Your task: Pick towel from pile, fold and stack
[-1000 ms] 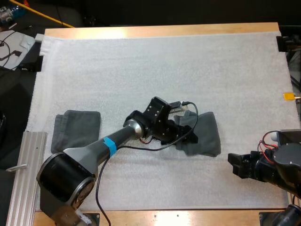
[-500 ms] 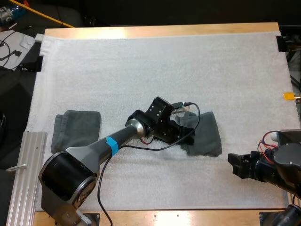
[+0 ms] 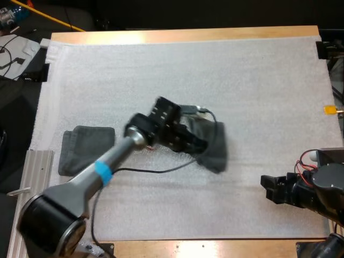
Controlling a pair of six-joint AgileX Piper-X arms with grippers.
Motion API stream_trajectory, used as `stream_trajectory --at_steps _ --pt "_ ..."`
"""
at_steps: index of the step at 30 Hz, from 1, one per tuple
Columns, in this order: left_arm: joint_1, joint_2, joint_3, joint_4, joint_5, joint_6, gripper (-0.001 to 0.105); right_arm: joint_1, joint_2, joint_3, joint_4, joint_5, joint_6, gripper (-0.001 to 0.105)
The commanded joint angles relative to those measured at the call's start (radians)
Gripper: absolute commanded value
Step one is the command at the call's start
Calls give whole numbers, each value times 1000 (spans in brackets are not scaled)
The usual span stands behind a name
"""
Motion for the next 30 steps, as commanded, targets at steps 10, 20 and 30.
stream_trajectory --at_steps 10,20,30 --pt "210 -127 -56 354 -256 340 0 1 -4 -3 4 11 -1 65" --pt "427 -202 -68 565 -494 515 0 4 -1 -4 2 6 -1 65" --pt "623 -239 -65 592 -528 550 0 5 2 -4 2 0 -2 65"
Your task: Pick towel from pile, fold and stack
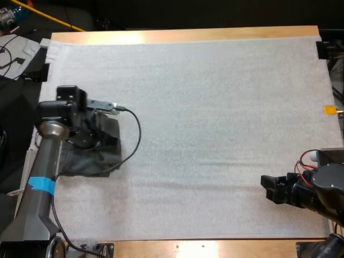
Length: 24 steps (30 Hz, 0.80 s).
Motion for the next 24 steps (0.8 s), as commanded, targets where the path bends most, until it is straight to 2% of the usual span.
stream_trajectory --at_steps 1,3,9,18,19,21,22,24 --pt "54 -16 -5 4 -15 13 0 5 2 -4 2 -2 -1 65" --pt "43 -12 -3 4 -24 14 0 0 -5 -2 4 -3 0 65" --pt "96 -12 -2 3 -65 16 0 1 -2 -3 -3 -44 5 65" --pt "88 -11 -2 -3 -140 24 2 2 2 -4 -4 -62 10 66" --pt "87 -6 -1 -6 -154 24 6 2 1 -4 -7 -63 10 66" --pt "83 -6 -1 -12 -200 19 28 4 -1 -4 -6 -69 9 65" --pt "83 -3 -1 -15 -236 12 47 4 1 -4 -10 -79 10 65" --pt "87 -4 -4 -6 -207 16 44 0 1 -4 3 -64 2 65"
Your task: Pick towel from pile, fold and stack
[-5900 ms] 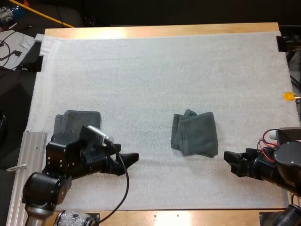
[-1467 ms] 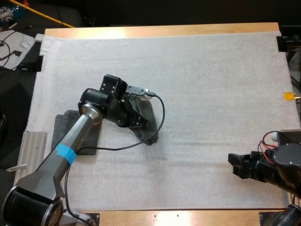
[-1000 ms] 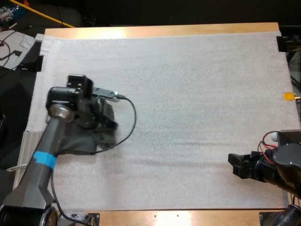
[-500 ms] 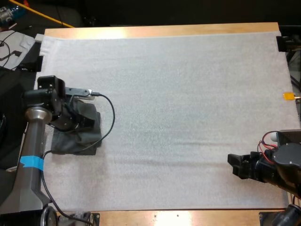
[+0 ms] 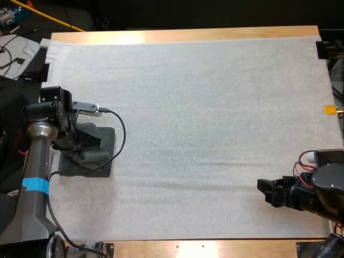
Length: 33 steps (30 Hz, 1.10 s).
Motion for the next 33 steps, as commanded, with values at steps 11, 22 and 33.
stream_trajectory --at_steps 11,22,33 --pt "3 -2 -9 -1 -177 -45 58 2 3 -5 -1 6 -7 65" --pt "5 11 47 -73 78 -80 57 0 1 -5 -4 0 -10 65" --pt "15 19 169 -187 82 -84 57 2 2 -6 1 -7 -3 64"
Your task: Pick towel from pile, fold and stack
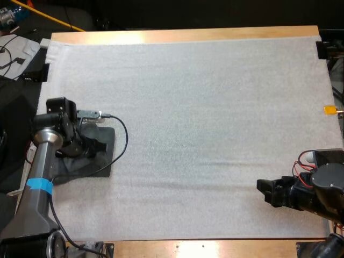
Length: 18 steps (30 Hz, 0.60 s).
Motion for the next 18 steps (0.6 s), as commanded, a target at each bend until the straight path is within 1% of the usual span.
stream_trajectory --at_steps 1,4,8,15,16,18 --pt "9 13 54 -67 22 -19 57 2 -1 -5 5 -5 1 64" --pt "23 48 85 -101 51 -26 57 1 -1 -5 9 -13 3 64" --pt "34 106 95 -105 80 -30 57 3 -1 -5 5 -22 8 64" --pt "39 172 56 -77 127 -42 58 3 1 -5 -5 -35 16 64" --pt "35 153 59 -81 100 -32 58 0 0 -2 1 -28 13 64" --pt "35 149 37 -80 92 -27 57 -1 -2 -2 1 -26 11 63"
